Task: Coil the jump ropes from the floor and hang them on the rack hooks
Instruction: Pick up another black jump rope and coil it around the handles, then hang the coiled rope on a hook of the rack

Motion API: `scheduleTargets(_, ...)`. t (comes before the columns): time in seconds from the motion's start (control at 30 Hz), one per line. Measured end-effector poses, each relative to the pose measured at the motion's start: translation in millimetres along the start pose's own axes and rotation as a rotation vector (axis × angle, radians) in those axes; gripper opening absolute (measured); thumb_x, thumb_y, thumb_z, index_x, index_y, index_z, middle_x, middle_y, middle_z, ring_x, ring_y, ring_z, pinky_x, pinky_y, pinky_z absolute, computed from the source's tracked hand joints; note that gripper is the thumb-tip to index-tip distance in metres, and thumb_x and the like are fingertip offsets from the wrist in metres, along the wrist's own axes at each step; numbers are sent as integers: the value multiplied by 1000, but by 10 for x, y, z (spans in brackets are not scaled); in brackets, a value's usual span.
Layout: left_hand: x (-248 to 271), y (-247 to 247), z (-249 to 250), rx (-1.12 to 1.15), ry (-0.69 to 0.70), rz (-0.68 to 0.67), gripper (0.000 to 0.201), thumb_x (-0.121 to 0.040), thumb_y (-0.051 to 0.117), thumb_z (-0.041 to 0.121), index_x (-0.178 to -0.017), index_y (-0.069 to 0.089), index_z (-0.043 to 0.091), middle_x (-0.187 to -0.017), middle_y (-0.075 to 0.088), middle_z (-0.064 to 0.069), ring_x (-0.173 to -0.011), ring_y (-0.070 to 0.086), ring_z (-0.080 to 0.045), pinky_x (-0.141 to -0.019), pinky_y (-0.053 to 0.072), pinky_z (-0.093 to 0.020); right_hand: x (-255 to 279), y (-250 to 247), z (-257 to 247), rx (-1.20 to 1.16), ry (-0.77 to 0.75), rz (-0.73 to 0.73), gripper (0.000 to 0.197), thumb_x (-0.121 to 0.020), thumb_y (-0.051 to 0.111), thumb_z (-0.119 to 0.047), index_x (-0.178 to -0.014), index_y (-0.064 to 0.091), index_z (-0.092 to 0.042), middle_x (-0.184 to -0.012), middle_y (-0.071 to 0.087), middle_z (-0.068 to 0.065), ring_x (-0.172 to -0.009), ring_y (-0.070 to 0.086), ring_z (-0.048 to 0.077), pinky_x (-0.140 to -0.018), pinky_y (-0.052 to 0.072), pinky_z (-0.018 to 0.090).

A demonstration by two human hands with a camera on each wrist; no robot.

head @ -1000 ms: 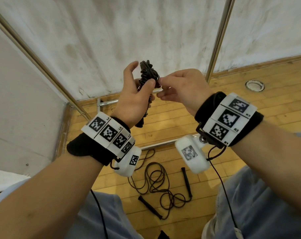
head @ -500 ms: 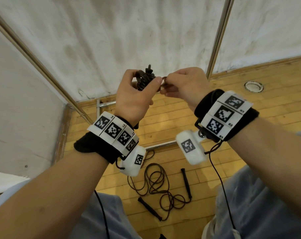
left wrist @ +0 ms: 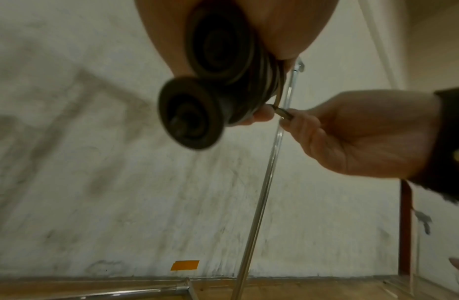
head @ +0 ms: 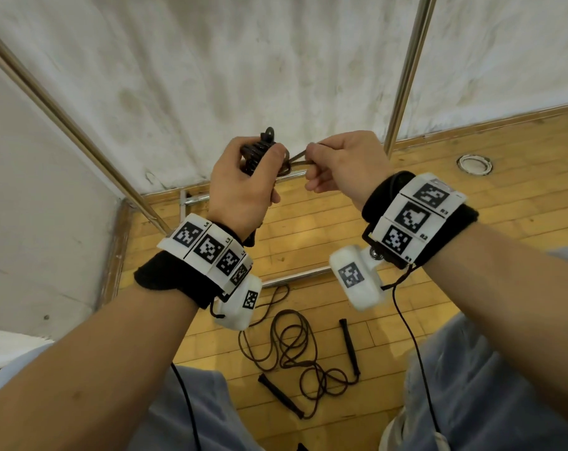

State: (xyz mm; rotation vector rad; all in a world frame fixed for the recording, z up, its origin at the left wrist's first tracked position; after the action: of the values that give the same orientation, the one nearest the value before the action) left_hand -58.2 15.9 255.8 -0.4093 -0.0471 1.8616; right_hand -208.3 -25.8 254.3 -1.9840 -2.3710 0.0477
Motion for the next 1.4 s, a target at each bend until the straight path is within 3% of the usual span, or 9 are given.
scheduleTargets(0.17,-71,-62,-94,2,-41,34,34,-90,56,43,-100,60,11,-80,71,-5,-50,65,-22,-52,55,-35,-11,-66,0,24,-17,43,23,-94,55,-14,-75,65,-5,-48,61,-2,-47,62,17,-52,55,27)
scheduleTargets(0.4,-35,23,-126,-21,-83,-59,32,-86,67,35,-108,49,21,-89,65,-1,-55,65,-16,-54,52,-28,48,110,-134,172,-188,-42,22,-94,51,-12,-78,65,-12,-52,60,-3,-48,61,14,-54,54,28)
scheduleTargets(0.53,-63,-42,-13,46,-22,13,19,-82,70,27,-94,63,15,-75,66,-7,-49,60,-19,-52,54,-37,6,8,-208,200,-214,67,24,-93,52,-16,-73,65,-14,-50,60,-5,-46,59,13,-52,51,26)
scheduleTargets(0.63,-31,-44,44,17,7,-6,15,-82,67,28,-91,63,17,-75,68,-7,-50,62,-20,-51,53,-33,-14,-131,-252,155,-197,137,24,-93,54,-17,-72,66,-13,-49,60,-4,-46,60,16,-53,51,28)
scheduleTargets(0.8,7,-20,117,-38,11,-35,20,-82,69,27,-93,60,13,-82,67,-7,-68,67,-23,-65,56,-37,88,-54,-394,183,-274,31,21,-93,53,-18,-77,66,-15,-54,59,0,-48,58,16,-52,51,28)
scheduleTargets(0.93,23,30,374,-11,58,-80,29,-81,68,10,-104,55,24,-89,67,-6,-84,66,-23,-84,54,-40,175,-38,-670,189,-316,-17,18,-92,55,-16,-78,65,-18,-58,58,2,-50,58,14,-53,51,26)
scheduleTargets(1.07,25,-28,740,49,132,-41,7,-89,61,16,-96,65,17,-74,65,-2,-74,67,-27,-78,55,-47,319,-26,-1008,153,-384,-6,12,-86,61,-9,-77,63,-16,-61,60,-3,-54,61,12,-58,53,25)
scheduleTargets(1.33,-152,-245,1681,146,306,61,10,-92,57,16,-83,62,17,-71,64,2,-59,62,-1,-60,51,-16,531,-94,-1923,155,-537,123,17,-92,52,-4,-86,64,-16,-71,66,2,-60,64,10,-65,54,24)
scheduleTargets(1.4,-259,-306,1980,131,356,84,10,-92,56,16,-85,62,21,-70,64,4,-60,60,-3,-63,50,-18,508,-115,-2223,168,-586,140,18,-94,47,-4,-95,61,-15,-71,64,2,-57,63,9,-63,54,21)
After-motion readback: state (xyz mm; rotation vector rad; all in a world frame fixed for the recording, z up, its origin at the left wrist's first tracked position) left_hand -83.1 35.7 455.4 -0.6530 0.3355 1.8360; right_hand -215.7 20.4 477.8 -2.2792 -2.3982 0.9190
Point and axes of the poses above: each hand's wrist, its own x-axis away from the middle knuckle, its own y-axis out of the palm, z = x × y, the point moved 4 cm from there along -x, towards the middle knuckle
